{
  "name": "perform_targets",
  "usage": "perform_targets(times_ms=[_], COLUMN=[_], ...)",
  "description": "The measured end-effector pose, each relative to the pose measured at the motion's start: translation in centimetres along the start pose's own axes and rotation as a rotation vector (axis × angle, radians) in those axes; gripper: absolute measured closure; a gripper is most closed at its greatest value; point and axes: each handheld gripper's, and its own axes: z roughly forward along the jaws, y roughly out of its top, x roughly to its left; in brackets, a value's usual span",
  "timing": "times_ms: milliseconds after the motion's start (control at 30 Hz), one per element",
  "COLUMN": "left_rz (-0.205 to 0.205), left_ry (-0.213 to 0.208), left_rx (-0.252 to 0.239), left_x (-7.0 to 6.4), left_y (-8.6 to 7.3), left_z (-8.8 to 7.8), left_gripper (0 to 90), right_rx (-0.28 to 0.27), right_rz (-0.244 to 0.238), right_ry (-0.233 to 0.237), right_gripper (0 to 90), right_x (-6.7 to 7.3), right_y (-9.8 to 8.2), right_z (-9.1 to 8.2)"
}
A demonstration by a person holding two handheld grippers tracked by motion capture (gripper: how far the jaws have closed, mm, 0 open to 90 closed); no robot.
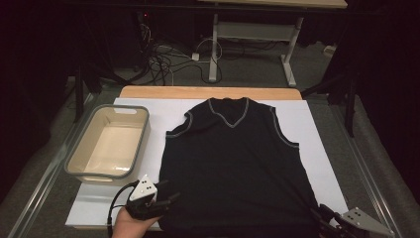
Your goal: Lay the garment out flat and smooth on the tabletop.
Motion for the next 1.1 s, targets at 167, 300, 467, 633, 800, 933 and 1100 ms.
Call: perform_targets(times_ms=[167,300,467,633,800,933,1100], left_rz=[-0.050,0.025,0.048,0.018,-0.013,0.008,-0.004], left_ry=[0.051,0.030,-0.014,-0.004,0.007,-0.012,-0.042], left_rx=[0.116,0.111,0.104,0.065,0.060,0.056,0.013], left_x=[0.8,-0.1,-0.5,-0.3,0.6,0.4,0.8], left_y=[-0.9,-0.9,-2.0,-3.8,-4.9,-4.6,-3.7], left_z=[0.5,0.6,-0.9,-4.6,-5.4,-4.8,-4.1], left_gripper=[37.3,66.9,82.5,83.2,83.4,82.2,70.1], right_rx=[-0.024,-0.033,-0.037,-0.041,-0.012,0.011,0.078], right_rz=[-0.001,-0.021,-0.049,-0.059,-0.037,-0.015,-0.003], right_ry=[0.012,0.021,0.034,0.036,0.038,0.029,0.046], right_gripper=[50.8,50.6,50.5,50.4,44.9,43.8,49.6], right_x=[0.0,0.1,0.8,1.0,0.8,0.4,0.5], right_y=[0.9,1.7,2.8,3.4,3.1,2.6,1.3], right_z=[0.3,0.9,2.1,2.5,3.2,3.2,3.1])
